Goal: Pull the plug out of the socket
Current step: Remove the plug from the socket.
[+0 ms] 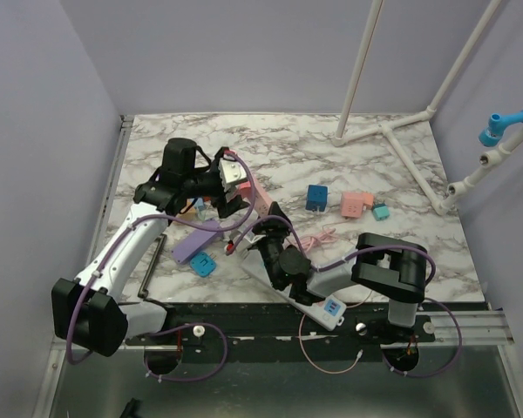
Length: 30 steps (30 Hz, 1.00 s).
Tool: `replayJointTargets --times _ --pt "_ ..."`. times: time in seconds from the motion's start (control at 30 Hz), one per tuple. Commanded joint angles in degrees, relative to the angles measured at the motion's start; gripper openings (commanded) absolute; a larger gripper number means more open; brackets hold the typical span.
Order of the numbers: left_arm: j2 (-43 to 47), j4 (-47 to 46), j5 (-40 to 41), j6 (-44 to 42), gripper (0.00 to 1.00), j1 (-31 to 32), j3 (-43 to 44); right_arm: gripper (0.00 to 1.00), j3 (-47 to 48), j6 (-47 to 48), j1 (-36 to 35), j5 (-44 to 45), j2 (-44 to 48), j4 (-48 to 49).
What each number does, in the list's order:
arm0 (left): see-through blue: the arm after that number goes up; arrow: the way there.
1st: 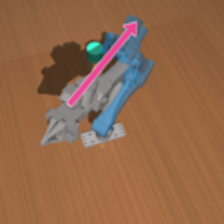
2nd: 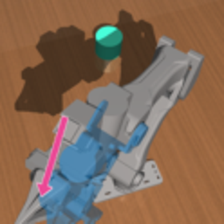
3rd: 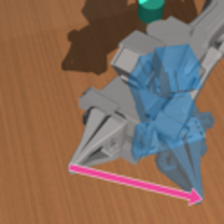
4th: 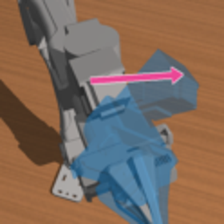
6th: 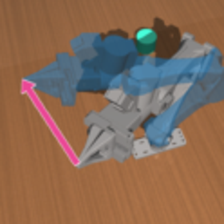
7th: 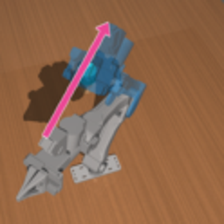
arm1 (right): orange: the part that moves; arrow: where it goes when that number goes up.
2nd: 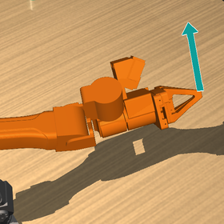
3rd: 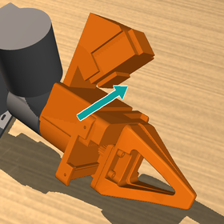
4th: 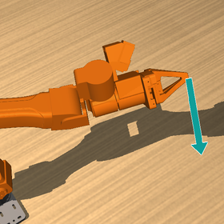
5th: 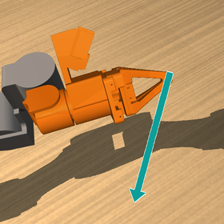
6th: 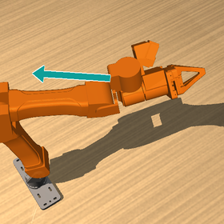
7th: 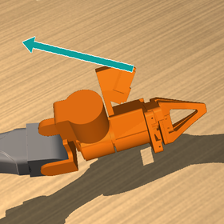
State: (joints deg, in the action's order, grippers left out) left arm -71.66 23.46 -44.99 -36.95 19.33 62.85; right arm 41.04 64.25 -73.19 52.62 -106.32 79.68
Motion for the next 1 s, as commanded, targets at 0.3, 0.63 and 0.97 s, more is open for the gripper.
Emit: replayJointTargets --times 0.3,0.63,0.97 --pt "3.7 -6.0 4.8 2.3 0.56 2.5 -2.9 0.01 1.3 -0.1 -0.5 0.4 0.4 12.3" --pt "3.1 -4.8 6.0 2.9 0.23 3.2 -1.7 0.01 1.4 -0.5 -0.6 0.3 0.0 12.1" --pt "3.0 -5.2 12.5 3.5 0.12 6.7 -2.0 0.01 2.1 0.4 -0.6 -0.4 -0.6 11.8"
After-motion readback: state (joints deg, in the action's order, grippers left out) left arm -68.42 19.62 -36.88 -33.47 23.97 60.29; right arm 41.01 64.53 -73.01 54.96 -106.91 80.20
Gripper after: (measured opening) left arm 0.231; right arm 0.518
